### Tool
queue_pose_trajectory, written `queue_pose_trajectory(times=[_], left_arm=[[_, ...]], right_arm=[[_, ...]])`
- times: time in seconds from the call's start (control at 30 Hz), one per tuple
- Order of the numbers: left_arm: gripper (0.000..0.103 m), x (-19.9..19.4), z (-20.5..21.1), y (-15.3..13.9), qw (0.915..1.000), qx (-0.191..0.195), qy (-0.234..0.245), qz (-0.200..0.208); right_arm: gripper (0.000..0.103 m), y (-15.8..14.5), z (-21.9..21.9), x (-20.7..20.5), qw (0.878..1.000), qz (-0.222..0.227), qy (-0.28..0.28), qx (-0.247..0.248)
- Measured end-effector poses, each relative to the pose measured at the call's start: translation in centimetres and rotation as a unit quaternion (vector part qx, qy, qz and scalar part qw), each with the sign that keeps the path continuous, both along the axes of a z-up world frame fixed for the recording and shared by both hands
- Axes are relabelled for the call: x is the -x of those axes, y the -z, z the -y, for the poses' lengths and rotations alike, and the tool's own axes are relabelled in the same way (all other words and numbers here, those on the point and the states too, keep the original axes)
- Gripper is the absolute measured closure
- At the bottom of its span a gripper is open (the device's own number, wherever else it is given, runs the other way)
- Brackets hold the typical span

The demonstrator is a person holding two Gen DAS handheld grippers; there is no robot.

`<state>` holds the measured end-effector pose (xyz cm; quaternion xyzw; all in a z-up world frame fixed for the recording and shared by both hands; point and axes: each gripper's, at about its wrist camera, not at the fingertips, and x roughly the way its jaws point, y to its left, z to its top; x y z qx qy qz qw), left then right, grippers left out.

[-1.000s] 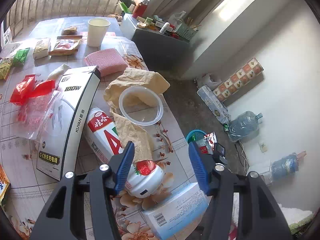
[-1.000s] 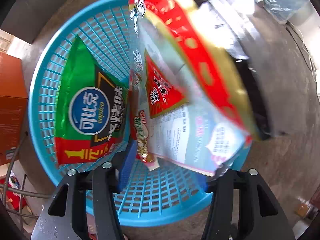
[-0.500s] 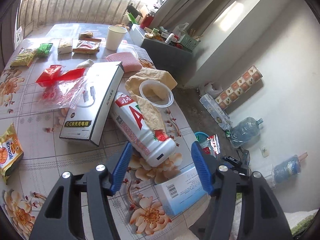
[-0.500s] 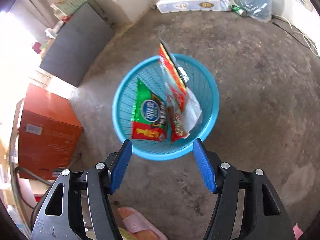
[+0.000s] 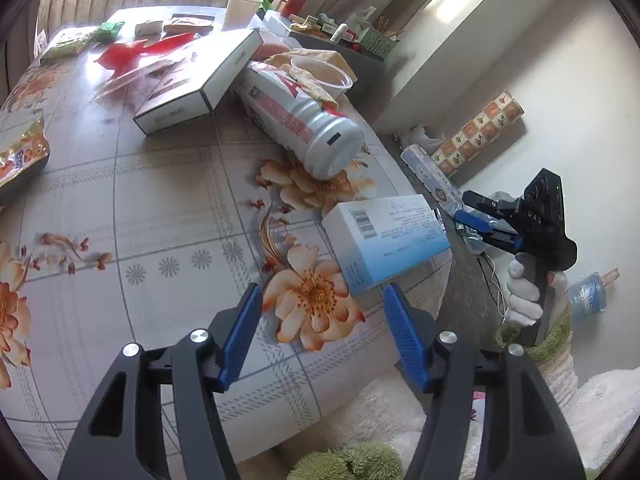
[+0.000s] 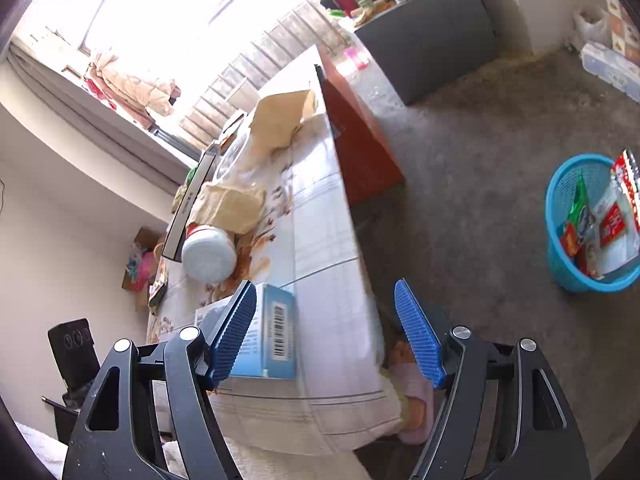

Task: Collect trash
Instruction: 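Move both tools back over the table toward the blue box, then grasp the yellow Enaak snack bag with the left tool while the right tool grasps a blue paper slip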

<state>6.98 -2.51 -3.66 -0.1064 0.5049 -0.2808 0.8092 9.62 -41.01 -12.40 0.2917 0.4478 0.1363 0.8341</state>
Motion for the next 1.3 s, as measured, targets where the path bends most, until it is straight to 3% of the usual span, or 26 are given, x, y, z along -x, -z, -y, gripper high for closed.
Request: queue_pose_trajectory(times=[0.17, 0.27, 0.37, 0.47, 0.63, 0.7, 0.87, 1.03, 1.17, 1.3], left_arm=[[0.042, 2.4, 0.5, 1.7, 1.0, 0.001, 0.004, -0.007], [0.042, 2.5, 0.6, 2.3, 0.9997, 0.008, 0.011, -0.018], [0.042, 2.1, -0.2, 2.5, 0.9999, 0.005, 0.003, -0.016], [0.042, 1.7, -1.8, 2.8, 0.9997, 0.0, -0.015, -0.018], [0.042, 1.2, -5.6, 2.7, 0.9976, -0.017, -0.067, -0.007], [0.042, 0.7, -7.4, 2.1, 0.9953, -0.029, -0.092, 0.006], [0.037, -2.2, -12.0, 0.5, 0.9848, -0.096, -0.137, 0.047], [0.032, -5.9, -15.8, -1.2, 0.97, -0.163, -0.159, 0.085], [0.032, -9.5, -19.9, -1.1, 0.9675, -0.151, -0.192, 0.067], [0.032, -13.6, -21.9, -0.5, 0.9675, -0.166, -0.178, 0.068]], right_arm=[[0.035, 0.3, -5.3, 0.5, 0.999, -0.041, -0.029, -0.02], [0.034, 0.2, -8.7, 2.0, 0.994, -0.066, -0.045, -0.076], [0.034, 0.2, -12.4, 3.0, 0.989, -0.072, -0.096, -0.088], [0.034, -0.8, -15.3, 3.9, 0.986, -0.055, -0.152, -0.041], [0.03, -4.1, -15.8, 4.0, 0.977, -0.008, -0.192, 0.097], [0.017, -5.3, -16.8, 4.2, 0.965, 0.017, -0.219, 0.147], [0.015, -6.3, -20.4, 3.7, 0.919, 0.071, -0.285, 0.265], [0.015, -4.5, -22.4, 0.7, 0.902, 0.061, -0.315, 0.289], [0.015, -3.1, -23.3, -1.0, 0.901, 0.045, -0.329, 0.28], [0.015, -2.1, -23.9, -1.7, 0.901, 0.027, -0.337, 0.27]])
